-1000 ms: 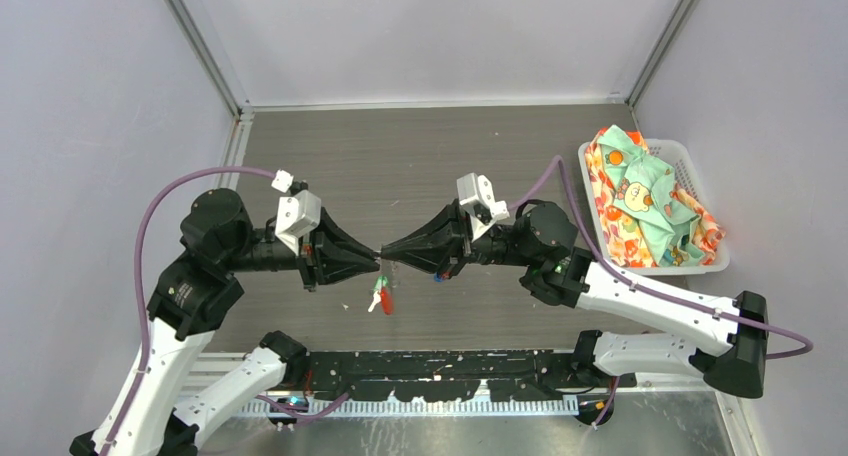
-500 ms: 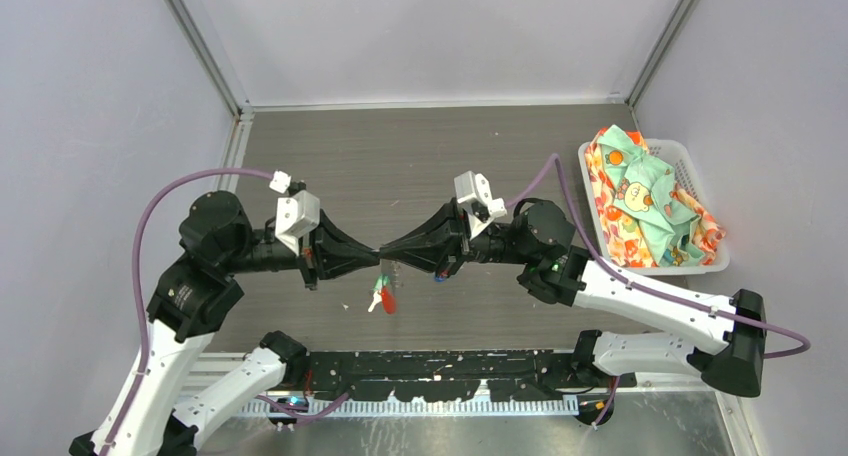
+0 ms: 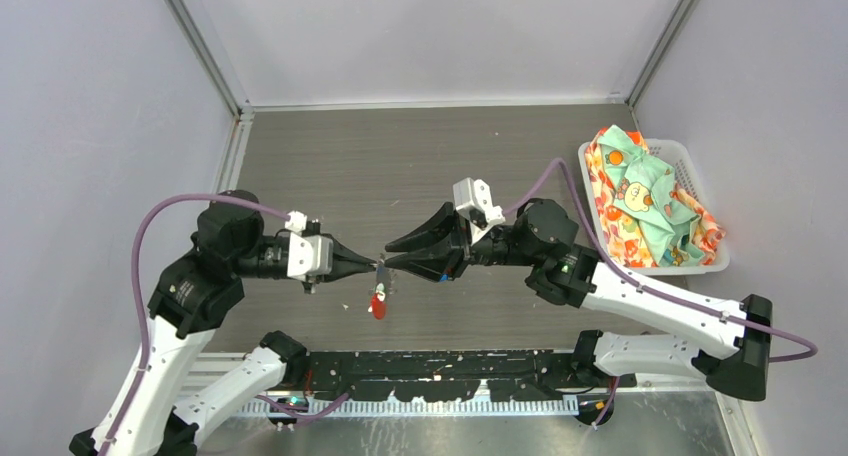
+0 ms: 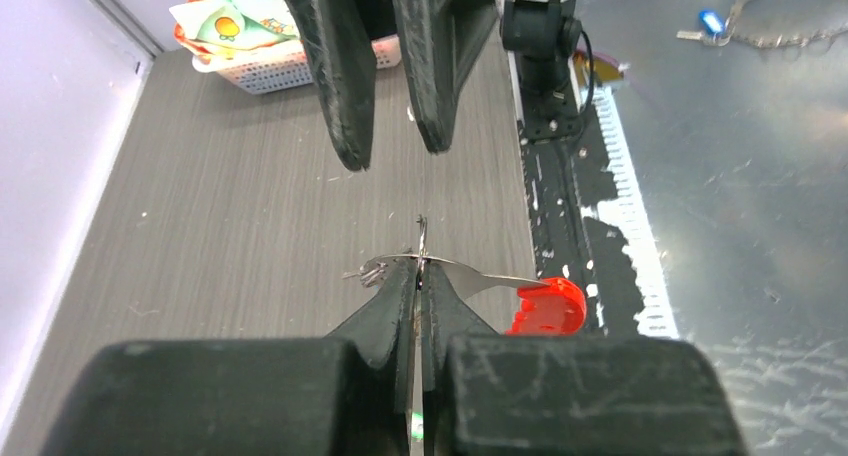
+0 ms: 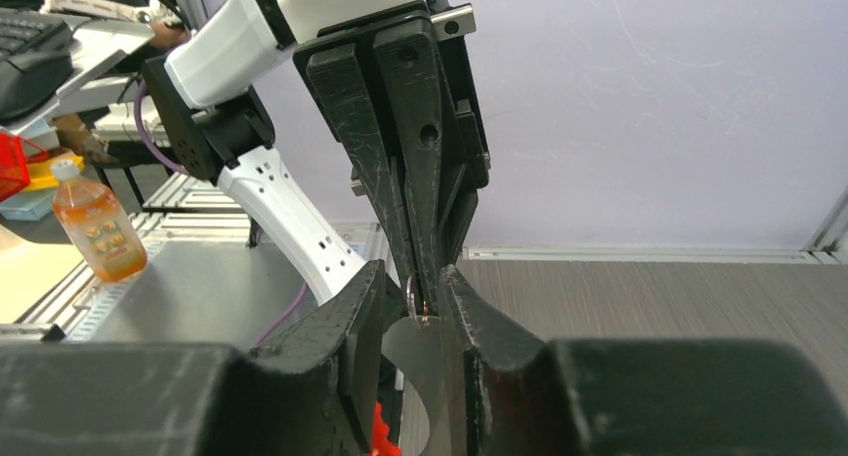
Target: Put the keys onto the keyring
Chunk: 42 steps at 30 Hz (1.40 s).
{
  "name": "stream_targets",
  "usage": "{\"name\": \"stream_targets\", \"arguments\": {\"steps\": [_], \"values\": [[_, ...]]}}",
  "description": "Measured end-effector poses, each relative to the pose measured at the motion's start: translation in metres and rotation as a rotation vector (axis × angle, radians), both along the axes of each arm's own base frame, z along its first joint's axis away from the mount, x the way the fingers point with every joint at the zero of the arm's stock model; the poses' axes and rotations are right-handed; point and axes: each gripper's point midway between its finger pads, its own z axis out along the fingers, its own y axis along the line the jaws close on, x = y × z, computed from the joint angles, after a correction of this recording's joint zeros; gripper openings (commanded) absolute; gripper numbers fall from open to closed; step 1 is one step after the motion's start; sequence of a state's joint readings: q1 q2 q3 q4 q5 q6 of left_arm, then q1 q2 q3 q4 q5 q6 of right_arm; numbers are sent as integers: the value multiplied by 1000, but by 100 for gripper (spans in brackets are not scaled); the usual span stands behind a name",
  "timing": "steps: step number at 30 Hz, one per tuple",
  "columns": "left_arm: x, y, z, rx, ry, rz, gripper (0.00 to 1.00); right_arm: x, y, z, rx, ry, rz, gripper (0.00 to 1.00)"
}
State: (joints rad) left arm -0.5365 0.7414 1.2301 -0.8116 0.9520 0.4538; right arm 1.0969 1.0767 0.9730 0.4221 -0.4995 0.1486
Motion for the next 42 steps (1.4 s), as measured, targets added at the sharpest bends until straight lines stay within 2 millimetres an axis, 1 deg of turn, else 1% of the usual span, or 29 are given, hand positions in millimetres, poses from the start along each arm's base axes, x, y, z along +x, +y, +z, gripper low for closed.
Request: {"name": "stream_targets", "arguments": {"steps": [6,12,18,22,26,30,33,42], "values": [[1,4,-9,48,-140,-48,0,0,-7,-3,-66,-63,-24,35],[5,7,-7,67,-312,-72,0,3,-11,-6,-117,-131,-43,36],[6,13,-2,80,-543,-96,0,8,-11,-17,-177,-175,-67,35],[5,16,-5,105,-659,-125,0,13,-9,-24,-204,-194,-81,35],[5,18,-13,128,-703,-147,0,16,-6,-32,-230,-205,-85,35],[4,19,-16,137,-731,-162,0,18,-3,-38,-253,-218,-84,34],[1,20,-18,137,-756,-172,0,18,-1,-38,-258,-231,-81,34],[-7,18,-13,105,-806,-211,0,10,0,-39,-261,-245,-48,30]]}}
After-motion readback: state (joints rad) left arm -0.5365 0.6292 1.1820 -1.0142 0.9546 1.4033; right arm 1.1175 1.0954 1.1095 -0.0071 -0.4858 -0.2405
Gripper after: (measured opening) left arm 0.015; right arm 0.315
